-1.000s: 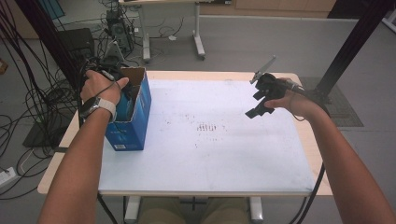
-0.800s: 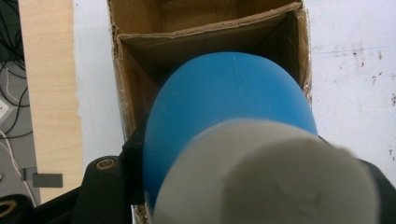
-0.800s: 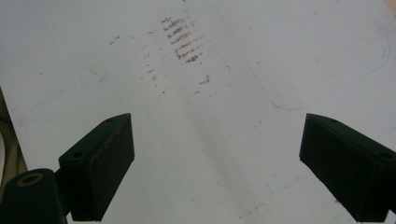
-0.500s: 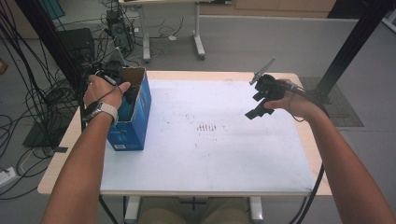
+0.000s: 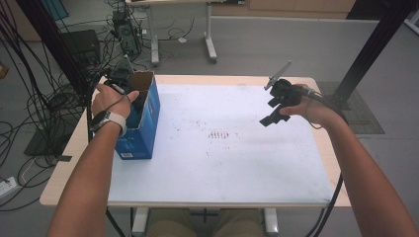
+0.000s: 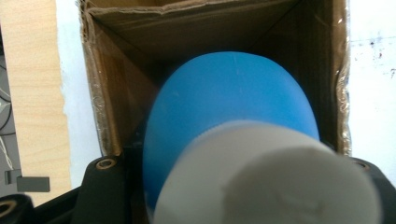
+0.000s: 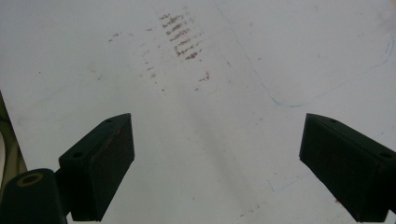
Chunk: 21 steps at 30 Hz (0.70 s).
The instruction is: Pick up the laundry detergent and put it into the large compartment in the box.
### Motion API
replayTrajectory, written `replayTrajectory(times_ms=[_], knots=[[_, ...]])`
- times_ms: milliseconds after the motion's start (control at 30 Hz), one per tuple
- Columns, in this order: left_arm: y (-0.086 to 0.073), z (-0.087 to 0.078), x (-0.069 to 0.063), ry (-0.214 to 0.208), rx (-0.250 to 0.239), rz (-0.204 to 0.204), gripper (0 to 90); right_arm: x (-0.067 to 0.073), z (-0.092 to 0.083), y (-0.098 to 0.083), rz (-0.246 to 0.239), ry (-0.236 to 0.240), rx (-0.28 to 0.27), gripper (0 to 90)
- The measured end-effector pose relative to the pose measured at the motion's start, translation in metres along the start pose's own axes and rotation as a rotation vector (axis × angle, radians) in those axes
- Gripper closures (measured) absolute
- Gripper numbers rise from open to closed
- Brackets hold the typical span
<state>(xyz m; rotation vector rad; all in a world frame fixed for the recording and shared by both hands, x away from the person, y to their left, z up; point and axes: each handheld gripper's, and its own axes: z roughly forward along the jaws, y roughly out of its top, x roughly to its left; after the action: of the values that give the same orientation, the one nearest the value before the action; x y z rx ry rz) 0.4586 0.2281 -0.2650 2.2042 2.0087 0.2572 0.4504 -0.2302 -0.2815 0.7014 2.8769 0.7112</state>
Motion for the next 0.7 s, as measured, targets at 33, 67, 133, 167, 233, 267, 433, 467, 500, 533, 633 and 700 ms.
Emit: replayTrajectory(times_ms=[33, 67, 133, 167, 233, 267, 433, 467, 500, 533, 633, 700], knots=[[0.0, 0.001, 0.0, -0.001, 0.003, 0.0, 39.7, 0.0, 0.0, 0.0, 0.0, 0.0, 0.002, 10.0], [0.0, 0.002, 0.0, -0.002, 0.006, -0.001, 39.7, 0.0, 0.001, 0.0, -0.001, 0.001, 0.004, 10.0], [-0.001, 0.005, 0.001, -0.003, 0.01, -0.001, 39.7, 0.0, 0.001, 0.0, -0.001, 0.002, 0.004, 10.0], [-0.001, 0.006, 0.001, -0.002, 0.01, -0.001, 39.7, 0.0, 0.001, -0.001, -0.001, 0.003, 0.003, 10.0], [-0.002, 0.009, 0.001, -0.003, 0.014, 0.0, 39.7, 0.0, 0.001, -0.001, 0.002, 0.002, 0.005, 10.0], [-0.002, 0.01, 0.001, -0.005, 0.015, -0.001, 39.7, 0.0, 0.001, -0.001, 0.002, 0.002, 0.005, 10.0], [-0.004, 0.018, 0.002, -0.012, 0.024, -0.001, 39.7, 0.0, 0.001, -0.003, 0.009, 0.003, 0.006, 10.0], [-0.004, 0.018, 0.002, -0.013, 0.022, -0.004, 39.7, 0.0, 0.002, -0.004, 0.009, 0.003, 0.008, 10.0], [-0.004, 0.018, 0.002, -0.012, 0.022, -0.001, 39.7, 0.0, 0.002, -0.004, 0.01, 0.004, 0.008, 10.0], [-0.003, 0.017, 0.002, -0.012, 0.023, -0.003, 39.7, 0.0, 0.002, -0.004, 0.01, 0.005, 0.007, 10.0], [-0.004, 0.018, 0.003, -0.015, 0.024, -0.003, 39.7, 0.0, 0.003, -0.004, 0.01, 0.007, 0.01, 10.0], [-0.004, 0.018, 0.003, -0.017, 0.022, -0.004, 39.7, 0.0, 0.004, -0.004, 0.009, 0.006, 0.012, 10.0]])
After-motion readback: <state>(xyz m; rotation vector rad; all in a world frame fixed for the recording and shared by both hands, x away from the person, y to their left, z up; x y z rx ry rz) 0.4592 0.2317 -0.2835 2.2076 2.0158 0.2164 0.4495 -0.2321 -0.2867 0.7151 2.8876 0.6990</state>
